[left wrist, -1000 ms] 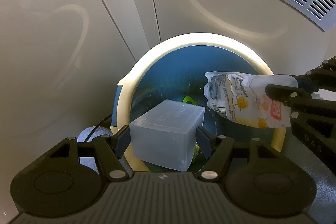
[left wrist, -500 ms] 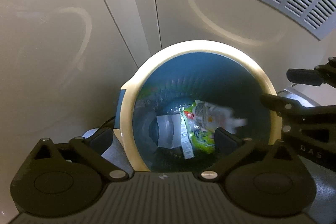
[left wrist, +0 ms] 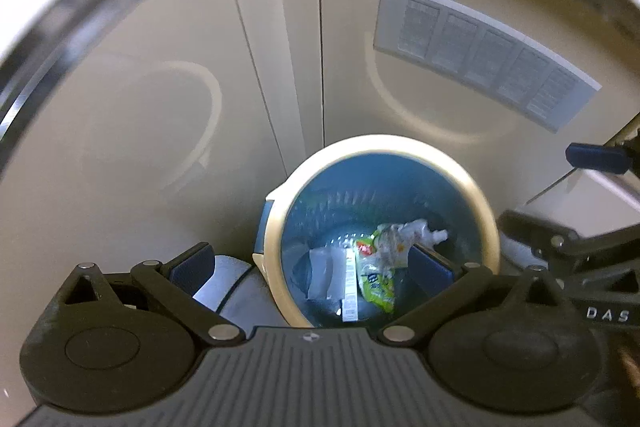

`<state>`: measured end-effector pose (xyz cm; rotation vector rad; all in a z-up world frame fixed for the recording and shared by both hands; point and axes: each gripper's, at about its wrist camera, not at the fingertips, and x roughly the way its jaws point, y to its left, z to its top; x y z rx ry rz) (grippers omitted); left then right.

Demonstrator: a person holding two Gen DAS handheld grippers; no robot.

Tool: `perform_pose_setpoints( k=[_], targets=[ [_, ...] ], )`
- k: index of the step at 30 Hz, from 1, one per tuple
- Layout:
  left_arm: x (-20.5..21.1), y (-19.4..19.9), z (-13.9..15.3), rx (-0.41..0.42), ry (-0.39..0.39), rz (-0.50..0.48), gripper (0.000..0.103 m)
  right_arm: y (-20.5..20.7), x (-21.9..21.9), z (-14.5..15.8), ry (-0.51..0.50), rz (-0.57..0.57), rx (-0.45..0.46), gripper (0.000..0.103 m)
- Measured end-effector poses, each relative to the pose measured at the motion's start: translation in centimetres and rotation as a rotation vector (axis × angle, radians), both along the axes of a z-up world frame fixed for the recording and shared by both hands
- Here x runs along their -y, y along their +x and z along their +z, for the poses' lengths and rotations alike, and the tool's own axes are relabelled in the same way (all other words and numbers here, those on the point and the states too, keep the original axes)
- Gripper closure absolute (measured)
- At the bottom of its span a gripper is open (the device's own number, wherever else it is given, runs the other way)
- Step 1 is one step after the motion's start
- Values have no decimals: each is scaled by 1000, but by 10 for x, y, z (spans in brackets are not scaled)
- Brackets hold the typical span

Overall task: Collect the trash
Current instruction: 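Open the left gripper over the bin while the right gripper releases the snack bag, then raise both grippers from the bin back up to the grey mat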

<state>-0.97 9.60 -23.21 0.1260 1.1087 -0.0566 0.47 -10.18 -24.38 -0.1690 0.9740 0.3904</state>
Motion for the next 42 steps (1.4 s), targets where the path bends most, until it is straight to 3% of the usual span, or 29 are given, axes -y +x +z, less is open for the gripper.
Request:
perform_pose_setpoints(
  k=[10,16,42],
  targets=[
    [8,-36,48,140,22,0,0,-36,4,48,42,34,102,10],
    [7,-43,66,176,11,6,0,-51,7,69,44,51,157,9],
    [2,-55,70,194,-10,23,0,-64,12,82,82,11,180,9]
  ],
)
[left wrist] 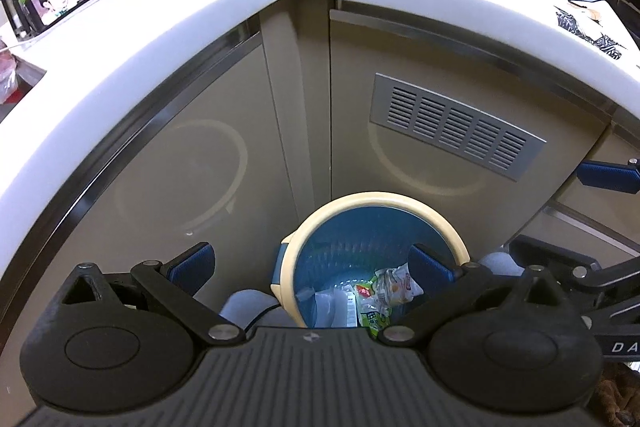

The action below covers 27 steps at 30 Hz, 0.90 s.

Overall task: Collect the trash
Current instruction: 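Raise both grippers from the bin back up to the grey mat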

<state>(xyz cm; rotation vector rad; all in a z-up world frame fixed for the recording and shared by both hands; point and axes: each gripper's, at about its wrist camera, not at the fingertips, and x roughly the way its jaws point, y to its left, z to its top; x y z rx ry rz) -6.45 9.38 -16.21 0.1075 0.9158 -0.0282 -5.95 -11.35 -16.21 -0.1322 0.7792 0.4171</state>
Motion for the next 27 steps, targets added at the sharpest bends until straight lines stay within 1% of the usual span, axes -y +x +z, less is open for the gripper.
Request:
perform_pose_setpoints(
  k=[7,13,17,21,24,27],
  targets=[
    [8,1,1,4,1,-29,0,-2,8,3,-6,-23,6,9],
    [9,0,1,3,-3,-30,0,-3,9,4,-7,-21,1,9],
    [12,3,8,21,2,-39,0,0,10,11,-15,-12,32,9],
    [15,12,22,44,10,-50,0,8,19,25,9,-42,83,8],
    [18,21,39,91,33,-48,0,19,29,39,34,-66,119,7],
    [18,34,60,134,27,-36,0,30,38,57,65,-89,180,7]
  ],
)
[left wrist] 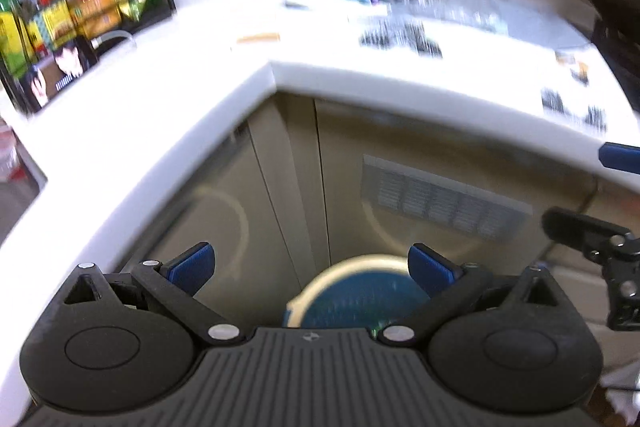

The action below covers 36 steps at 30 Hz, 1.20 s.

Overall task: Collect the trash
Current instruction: 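Raise both grippers from the bin back up to the grey mat, then grasp the blue glove with the left gripper while the right gripper grasps the metal egg ring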

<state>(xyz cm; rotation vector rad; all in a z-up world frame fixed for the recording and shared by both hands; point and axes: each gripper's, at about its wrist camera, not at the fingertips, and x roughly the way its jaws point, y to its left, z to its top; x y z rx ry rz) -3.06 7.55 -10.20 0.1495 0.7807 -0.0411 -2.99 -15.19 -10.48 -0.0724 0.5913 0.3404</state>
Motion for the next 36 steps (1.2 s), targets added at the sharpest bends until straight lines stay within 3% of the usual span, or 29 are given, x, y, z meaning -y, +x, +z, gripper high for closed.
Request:
perform_pose_setpoints(
  k=[9,16,23,30,36],
  targets=[
    [7,69,67,116,-54,60,0,66,21,40,54,-91,184,2],
    [23,157,98,177,-41,107,0,157,34,46,117,-175,203,2],
    [33,262,105,140,-87,143,0,255,28,25,98,-211,156,0],
    [47,356,98,78,-181,161,0,349,29,-4,191,-233,-18,0],
    [66,418,74,6,-189,158,0,392,30,-25,162,-283,-100,0]
  ],
)
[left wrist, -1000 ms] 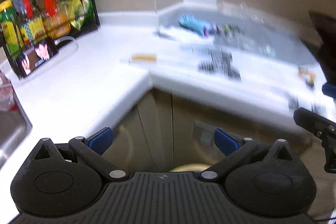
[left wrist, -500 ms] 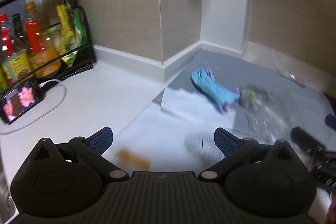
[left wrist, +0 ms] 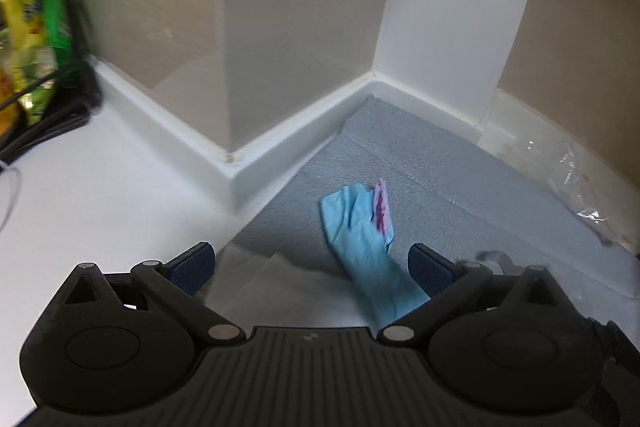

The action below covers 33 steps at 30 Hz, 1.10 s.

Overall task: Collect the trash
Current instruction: 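Grasp the blue glove with the left gripper while the right gripper grasps the metal egg ring, then carry the blue glove and metal egg ring down over the trash bin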

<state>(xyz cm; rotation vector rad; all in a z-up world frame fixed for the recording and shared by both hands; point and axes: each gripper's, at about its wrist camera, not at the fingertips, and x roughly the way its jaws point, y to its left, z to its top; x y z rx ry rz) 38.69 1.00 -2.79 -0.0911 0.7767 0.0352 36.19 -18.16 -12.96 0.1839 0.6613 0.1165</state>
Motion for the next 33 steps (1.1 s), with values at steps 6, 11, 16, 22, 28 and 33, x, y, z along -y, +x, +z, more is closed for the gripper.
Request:
perform_pose_setpoints(
  k=[6,11,16,22,28,33],
  targets=[
    [15,24,-19,-34,38,-33,0,2,-6,-8,-78,-5,-8,1],
    [22,28,-26,-46,69,-53,41,0,-9,-8,-96,11,4,22],
    [12,24,-16,-16,45,-29,78,-10,-4,1,-77,-11,85,22],
    [-4,8,9,41,-9,-18,79,-21,9,15,9,-33,196,22],
    [-17,-17,32,95,-51,-22,79,-32,16,29,64,-31,298,22],
    [-27,-57,49,141,-47,-28,79,-39,14,39,79,-14,338,22]
  ],
)
